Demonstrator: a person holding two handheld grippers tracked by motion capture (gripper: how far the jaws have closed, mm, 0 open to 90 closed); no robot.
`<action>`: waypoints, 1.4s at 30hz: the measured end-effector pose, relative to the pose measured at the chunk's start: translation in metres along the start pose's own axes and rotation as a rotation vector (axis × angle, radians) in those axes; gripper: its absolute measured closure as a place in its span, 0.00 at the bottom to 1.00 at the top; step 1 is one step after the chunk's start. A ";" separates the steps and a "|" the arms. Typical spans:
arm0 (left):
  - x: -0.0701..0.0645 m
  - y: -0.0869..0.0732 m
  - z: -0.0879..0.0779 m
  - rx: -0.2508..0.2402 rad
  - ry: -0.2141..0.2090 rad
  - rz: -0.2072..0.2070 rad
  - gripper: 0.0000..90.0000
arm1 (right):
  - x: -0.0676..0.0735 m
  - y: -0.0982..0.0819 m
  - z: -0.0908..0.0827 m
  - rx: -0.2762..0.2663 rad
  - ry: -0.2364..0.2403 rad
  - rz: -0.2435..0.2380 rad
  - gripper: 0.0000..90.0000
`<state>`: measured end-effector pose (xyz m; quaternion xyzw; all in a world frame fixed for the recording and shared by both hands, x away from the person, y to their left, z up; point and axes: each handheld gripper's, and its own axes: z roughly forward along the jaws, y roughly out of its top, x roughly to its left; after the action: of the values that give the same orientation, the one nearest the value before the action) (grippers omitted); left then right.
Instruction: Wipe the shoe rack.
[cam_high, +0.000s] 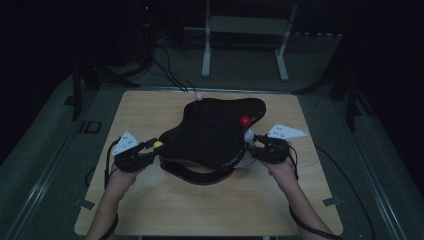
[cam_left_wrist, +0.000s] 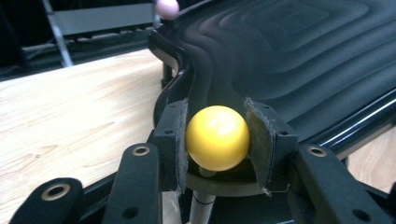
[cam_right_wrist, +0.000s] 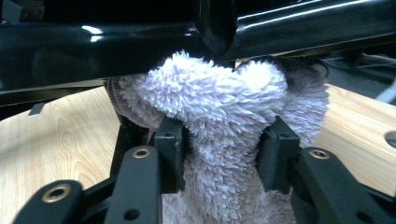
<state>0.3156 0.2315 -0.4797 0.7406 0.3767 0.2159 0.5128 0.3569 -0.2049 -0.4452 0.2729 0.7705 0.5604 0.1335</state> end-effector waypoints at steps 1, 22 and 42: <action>0.000 0.000 0.000 0.002 0.000 0.000 0.66 | -0.002 0.000 0.002 -0.002 0.007 -0.004 0.67; -0.009 -0.008 0.000 -0.052 0.066 0.008 0.66 | -0.004 -0.035 0.024 0.046 -0.022 0.027 0.73; -0.008 -0.009 0.001 -0.065 0.059 0.008 0.66 | -0.002 -0.042 0.016 0.072 -0.049 0.015 0.64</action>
<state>0.3082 0.2262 -0.4882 0.7184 0.3816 0.2518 0.5243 0.3555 -0.2030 -0.4900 0.2968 0.7846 0.5265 0.1384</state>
